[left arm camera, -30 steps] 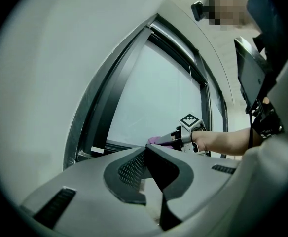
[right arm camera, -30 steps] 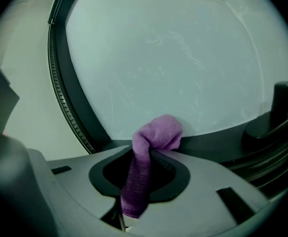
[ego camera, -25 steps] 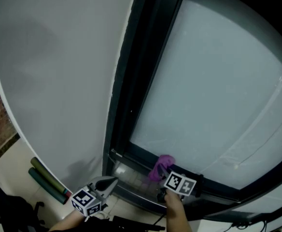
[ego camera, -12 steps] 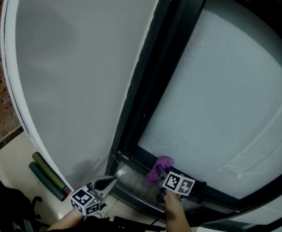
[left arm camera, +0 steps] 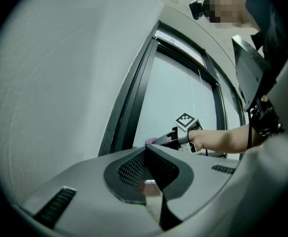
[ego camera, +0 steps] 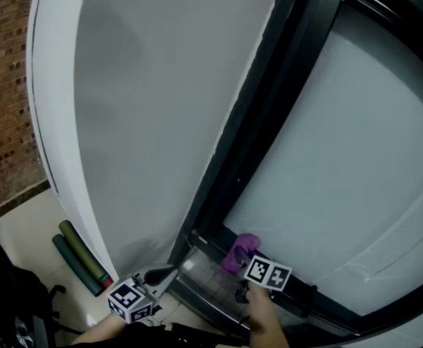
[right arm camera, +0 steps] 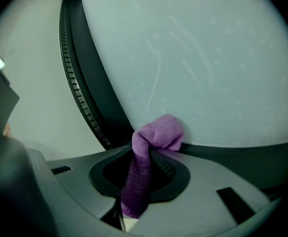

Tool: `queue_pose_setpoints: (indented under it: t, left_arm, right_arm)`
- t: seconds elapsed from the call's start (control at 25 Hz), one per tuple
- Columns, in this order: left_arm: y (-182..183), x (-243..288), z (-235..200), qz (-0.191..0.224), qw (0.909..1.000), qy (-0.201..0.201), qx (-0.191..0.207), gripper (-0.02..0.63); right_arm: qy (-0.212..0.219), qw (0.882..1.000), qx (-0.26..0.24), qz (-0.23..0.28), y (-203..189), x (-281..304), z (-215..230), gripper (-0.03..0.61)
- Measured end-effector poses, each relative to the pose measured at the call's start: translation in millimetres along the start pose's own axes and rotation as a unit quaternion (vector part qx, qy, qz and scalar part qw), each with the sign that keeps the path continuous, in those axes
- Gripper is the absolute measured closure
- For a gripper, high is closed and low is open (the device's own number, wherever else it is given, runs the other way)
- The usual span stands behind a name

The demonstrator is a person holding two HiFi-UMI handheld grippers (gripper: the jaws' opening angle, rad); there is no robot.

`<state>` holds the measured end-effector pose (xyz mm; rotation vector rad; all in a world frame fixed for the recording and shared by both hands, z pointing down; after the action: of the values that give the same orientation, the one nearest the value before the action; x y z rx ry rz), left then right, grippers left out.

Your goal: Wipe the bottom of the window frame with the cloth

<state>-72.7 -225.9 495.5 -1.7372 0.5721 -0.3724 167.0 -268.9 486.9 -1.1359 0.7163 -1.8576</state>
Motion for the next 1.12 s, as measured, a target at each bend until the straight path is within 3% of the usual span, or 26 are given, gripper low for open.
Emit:
queue_pose_setpoints:
  t: [0.2,1.12]
  left_arm:
    - [9.6,-4.1,-7.1,0.008,0.9995,0.032,0.000,0.609]
    - [12.2,-12.1,-15.7,0.010,0.9990,0.043,0.008,0.609]
  right_arm:
    - [0.012,1.000,-0.016,-0.020,8.0,14.9,-9.5,0.489]
    - [0.056,0.996,-0.029,-0.062,11.5,47.3,-29.5,0.491]
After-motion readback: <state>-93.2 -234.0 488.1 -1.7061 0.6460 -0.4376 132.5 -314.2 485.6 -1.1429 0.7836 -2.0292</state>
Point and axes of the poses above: the fingertips, and each gripper's own axes: x forward along the fingers, z to its right, y out of its top, the point moved 3 cm from there along -x, backward along the fingers, and after that the axes turned 9 degrees about y, right-handed, at the moved point
